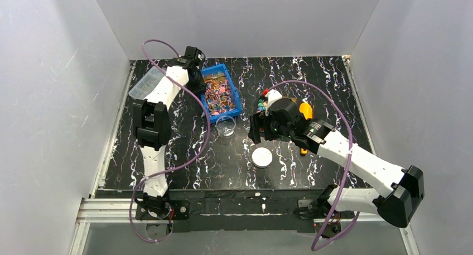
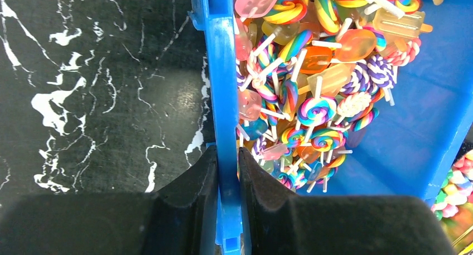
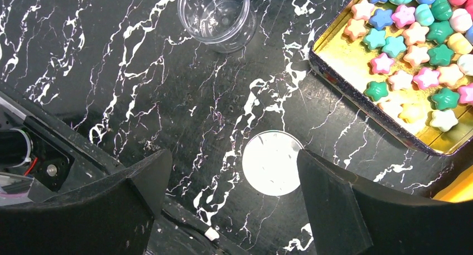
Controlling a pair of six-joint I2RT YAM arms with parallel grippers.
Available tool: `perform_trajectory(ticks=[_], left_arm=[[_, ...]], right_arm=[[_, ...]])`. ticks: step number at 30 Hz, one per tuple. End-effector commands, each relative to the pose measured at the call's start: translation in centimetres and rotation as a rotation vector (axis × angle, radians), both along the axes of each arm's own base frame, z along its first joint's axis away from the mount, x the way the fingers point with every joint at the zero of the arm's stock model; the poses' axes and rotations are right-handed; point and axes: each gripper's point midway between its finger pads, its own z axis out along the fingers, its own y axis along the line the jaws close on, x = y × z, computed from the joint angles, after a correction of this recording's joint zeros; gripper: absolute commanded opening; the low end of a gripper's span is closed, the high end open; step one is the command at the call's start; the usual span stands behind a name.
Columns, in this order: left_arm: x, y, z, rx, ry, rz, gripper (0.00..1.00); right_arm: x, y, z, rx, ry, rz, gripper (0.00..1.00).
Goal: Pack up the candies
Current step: Move the storage box to the center of the board.
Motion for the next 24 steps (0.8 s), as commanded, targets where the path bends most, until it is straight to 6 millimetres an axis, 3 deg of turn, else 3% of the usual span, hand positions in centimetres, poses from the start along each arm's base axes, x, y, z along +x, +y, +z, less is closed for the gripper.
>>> perform_trajectory(ticks=[1,12,19,24], left_arm=[[-5.6,-3.6,-1.5,-0.058,0.121,-0.111,0.00],[-11.0,-4.4,-2.3,-0.066,0.132,-0.154,0.00],[-13.0,-4.5,-2.5,-0.082,0.130,-0.138,0.00],[-13.9,-4.3,-1.6,-0.082,0.108,-0.150,0.00]], right_arm=[[0.1,-0.3,1.0,0.030,-0.016,-0.024,0.92],[0.0,-1.0,0.5,0.013,-0.008,-0.053,0.92],[0.1,-1.2,0.8,0.016,-0.001,-0.075,0.92],[0.6,-1.3,1.0,0.001,-0.003,-0.104,0.92]])
